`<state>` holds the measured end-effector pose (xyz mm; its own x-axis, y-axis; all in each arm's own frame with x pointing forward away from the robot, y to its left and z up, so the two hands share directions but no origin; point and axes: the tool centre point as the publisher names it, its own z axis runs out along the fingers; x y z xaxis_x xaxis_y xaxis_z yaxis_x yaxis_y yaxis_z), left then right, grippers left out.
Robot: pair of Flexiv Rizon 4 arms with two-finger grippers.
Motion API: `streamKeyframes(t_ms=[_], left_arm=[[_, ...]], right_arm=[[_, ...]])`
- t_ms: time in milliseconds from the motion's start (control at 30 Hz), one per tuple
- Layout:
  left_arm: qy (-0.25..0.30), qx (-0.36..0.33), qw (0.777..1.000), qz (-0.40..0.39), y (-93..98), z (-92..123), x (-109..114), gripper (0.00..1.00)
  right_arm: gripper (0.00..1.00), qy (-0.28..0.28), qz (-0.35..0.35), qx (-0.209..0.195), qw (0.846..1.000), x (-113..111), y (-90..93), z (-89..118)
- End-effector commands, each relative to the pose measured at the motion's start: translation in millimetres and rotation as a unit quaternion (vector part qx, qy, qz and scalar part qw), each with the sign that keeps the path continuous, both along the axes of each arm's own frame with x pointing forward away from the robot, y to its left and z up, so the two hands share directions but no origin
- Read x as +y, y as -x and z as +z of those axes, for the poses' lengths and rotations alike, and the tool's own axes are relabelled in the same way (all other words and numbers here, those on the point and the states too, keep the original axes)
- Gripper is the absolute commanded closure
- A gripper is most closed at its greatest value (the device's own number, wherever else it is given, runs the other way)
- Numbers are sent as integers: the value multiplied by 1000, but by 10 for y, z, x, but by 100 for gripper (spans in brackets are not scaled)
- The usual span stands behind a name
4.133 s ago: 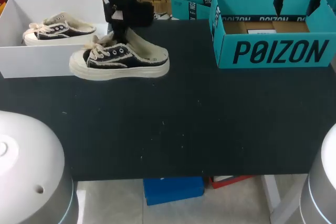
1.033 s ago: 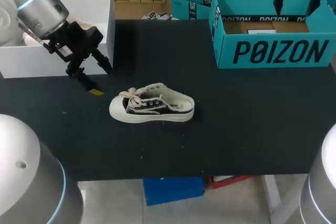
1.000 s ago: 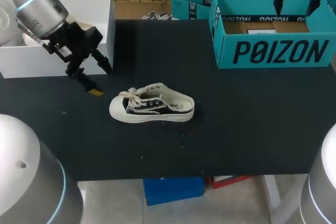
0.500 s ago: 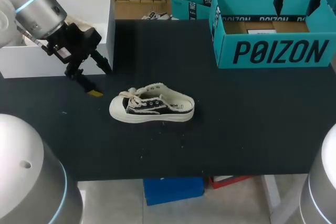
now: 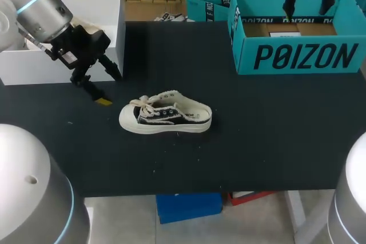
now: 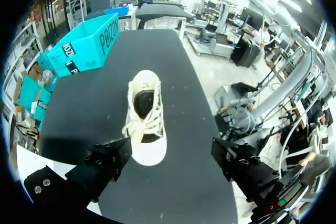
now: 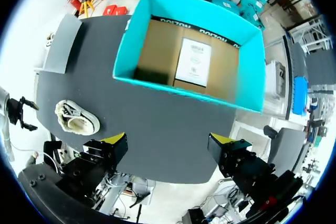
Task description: Take the shoe out of the shoebox, open the shoe tongue, remove and reinsert the insole, then place the shoe into the shoebox
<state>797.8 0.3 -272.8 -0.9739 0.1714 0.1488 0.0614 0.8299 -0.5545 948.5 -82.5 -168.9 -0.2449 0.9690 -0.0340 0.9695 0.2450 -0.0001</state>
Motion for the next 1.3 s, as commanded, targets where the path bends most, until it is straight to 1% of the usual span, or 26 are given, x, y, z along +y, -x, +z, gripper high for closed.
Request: streamKeyframes(t_ms=[33,100,133,200,633,667,767,833,867,1000,1300], left_arm=[[0,-2,1000,0,6,-13,0,0],[0,-2,1000,0,6,-13,0,0],[0,-2,1000,0,6,-13,0,0],[0,-2,1000,0,6,-13,0,0],[0,-2,1000,0,6,-13,0,0],[0,-2,1000,0,6,-13,0,0],[0,-2,1000,0,6,-13,0,0],[0,-2,1000,0,6,-13,0,0],[0,-2,1000,0,6,-13,0,0],[0,-2,1000,0,6,-13,0,0],[0,-2,1000,0,6,-13,0,0]], right_arm=[[0,-1,150,-101,983,303,691,113],[0,-17,218,-102,971,467,878,108],[0,-19,256,-97,962,557,979,92],[0,-50,326,-81,941,748,1193,64],[0,-50,326,-81,941,748,1193,64],[0,-48,331,-80,939,746,1193,56],[0,-67,348,-110,929,764,1135,16],[0,-86,357,-126,922,816,1115,-11],[0,-98,369,-138,914,864,1102,-39],[0,-120,397,-170,894,1027,1083,-152],[0,-145,461,-234,844,1433,1084,-382]])
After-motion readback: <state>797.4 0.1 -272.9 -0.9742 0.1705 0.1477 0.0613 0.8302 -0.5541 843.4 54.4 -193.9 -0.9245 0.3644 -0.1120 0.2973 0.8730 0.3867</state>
